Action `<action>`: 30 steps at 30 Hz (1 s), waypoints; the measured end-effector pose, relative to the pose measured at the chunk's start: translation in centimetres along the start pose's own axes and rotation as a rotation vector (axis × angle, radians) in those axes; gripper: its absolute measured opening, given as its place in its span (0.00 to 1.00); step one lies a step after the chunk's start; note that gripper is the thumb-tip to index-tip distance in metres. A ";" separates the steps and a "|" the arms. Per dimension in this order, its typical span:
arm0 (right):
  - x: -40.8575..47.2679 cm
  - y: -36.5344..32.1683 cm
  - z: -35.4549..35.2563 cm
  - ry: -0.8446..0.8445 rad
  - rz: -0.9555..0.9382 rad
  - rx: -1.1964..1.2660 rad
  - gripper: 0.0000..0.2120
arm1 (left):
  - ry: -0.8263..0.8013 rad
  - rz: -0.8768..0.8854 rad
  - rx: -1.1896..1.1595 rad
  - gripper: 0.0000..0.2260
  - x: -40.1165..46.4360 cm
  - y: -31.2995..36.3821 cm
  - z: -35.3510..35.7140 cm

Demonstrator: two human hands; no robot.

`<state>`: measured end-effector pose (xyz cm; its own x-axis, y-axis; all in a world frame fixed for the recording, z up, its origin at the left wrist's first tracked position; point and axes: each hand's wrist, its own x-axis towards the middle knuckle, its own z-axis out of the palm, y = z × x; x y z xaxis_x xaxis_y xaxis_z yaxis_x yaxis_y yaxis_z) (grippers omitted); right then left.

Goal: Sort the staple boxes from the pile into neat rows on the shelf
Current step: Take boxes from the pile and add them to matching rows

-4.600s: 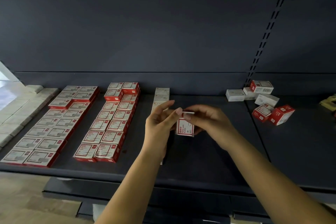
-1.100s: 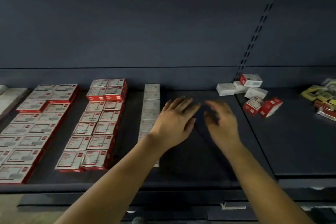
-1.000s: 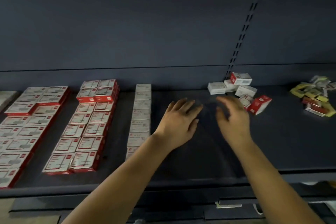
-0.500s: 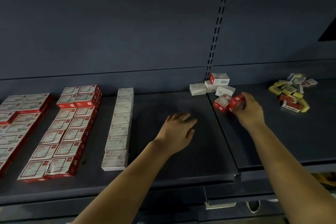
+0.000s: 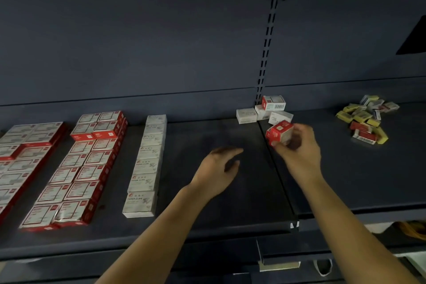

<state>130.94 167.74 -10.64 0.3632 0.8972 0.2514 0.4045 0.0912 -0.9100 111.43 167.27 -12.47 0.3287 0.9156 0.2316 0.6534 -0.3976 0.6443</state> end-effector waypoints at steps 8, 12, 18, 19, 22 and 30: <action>-5.3 -2.2 3.2 -0.181 -0.326 0.050 0.29 | 0.223 -0.337 -0.840 0.06 -1.8 3.2 -1.7; -6.6 -3.0 3.7 -0.212 -0.347 0.058 0.34 | 0.256 -0.366 -1.048 0.18 -2.8 4.0 -2.3; -6.8 -3.7 4.2 -0.196 -0.465 0.080 0.31 | 0.354 -0.393 -1.201 0.13 -3.6 4.1 -3.4; -6.9 -3.7 4.3 -0.194 -0.469 0.070 0.30 | 0.365 -0.400 -1.226 0.13 -3.7 4.0 -3.5; -7.1 -3.6 4.9 -0.179 -0.488 0.046 0.27 | 0.398 -0.416 -1.294 0.11 -3.9 3.9 -4.3; -7.7 -4.5 6.5 -0.203 -0.470 -0.003 0.29 | 0.375 -0.463 -1.294 0.14 -5.3 2.3 -6.2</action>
<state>120.85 163.20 -10.66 -0.0288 0.8252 0.5642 0.4876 0.5043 -0.7127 106.94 161.86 -7.74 -0.0692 0.9883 -0.1356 -0.4899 0.0847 0.8676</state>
